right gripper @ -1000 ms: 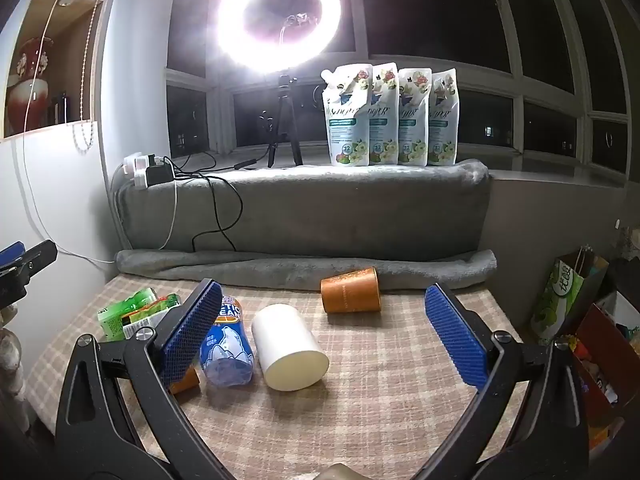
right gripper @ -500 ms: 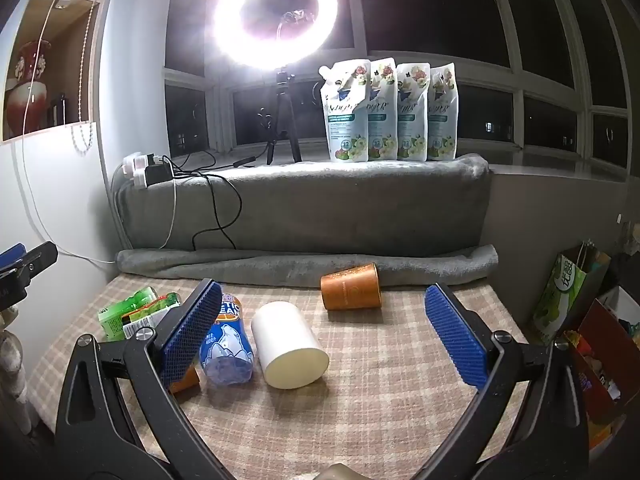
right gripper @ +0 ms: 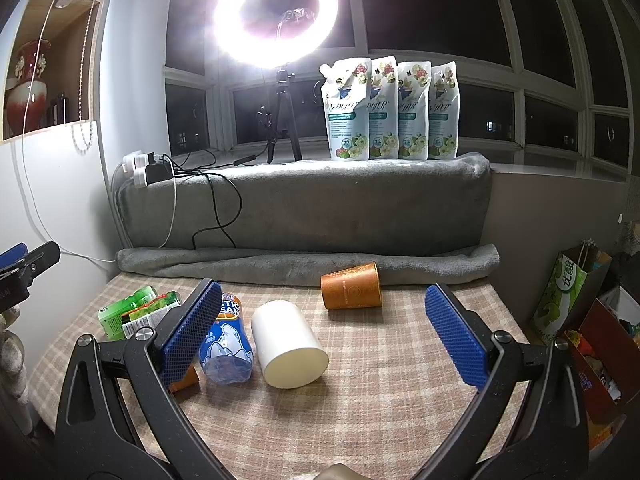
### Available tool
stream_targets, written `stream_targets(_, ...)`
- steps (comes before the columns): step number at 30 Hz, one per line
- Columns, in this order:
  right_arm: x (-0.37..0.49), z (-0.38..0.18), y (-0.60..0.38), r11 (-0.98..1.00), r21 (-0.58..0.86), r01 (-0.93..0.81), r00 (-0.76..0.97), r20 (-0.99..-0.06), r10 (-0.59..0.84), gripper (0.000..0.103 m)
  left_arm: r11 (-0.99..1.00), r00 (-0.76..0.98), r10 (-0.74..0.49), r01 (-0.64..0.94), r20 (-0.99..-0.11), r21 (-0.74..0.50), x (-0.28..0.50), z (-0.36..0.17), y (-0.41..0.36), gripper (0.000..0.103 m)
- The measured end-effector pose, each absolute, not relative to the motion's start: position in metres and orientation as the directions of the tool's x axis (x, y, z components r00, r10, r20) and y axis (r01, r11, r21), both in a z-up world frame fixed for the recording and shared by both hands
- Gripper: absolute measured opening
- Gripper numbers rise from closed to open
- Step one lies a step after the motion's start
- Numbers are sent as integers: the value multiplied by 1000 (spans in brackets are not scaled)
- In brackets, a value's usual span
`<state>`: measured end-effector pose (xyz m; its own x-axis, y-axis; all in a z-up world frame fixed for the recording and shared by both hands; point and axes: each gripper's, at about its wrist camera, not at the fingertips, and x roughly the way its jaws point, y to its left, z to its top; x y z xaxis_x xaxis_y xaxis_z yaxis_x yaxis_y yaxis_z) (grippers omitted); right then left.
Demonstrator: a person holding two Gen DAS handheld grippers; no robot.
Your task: Flip cup upright
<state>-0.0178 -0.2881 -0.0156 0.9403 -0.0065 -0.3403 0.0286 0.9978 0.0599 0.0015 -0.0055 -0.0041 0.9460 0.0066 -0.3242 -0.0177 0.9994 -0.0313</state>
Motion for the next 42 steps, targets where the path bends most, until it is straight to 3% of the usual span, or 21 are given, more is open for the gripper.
stream_targets(42, -18, -26, -282, 998, 59, 22, 938, -346, -1, 103, 999, 945, 6, -18, -326, -33, 3, -2, -6, 102)
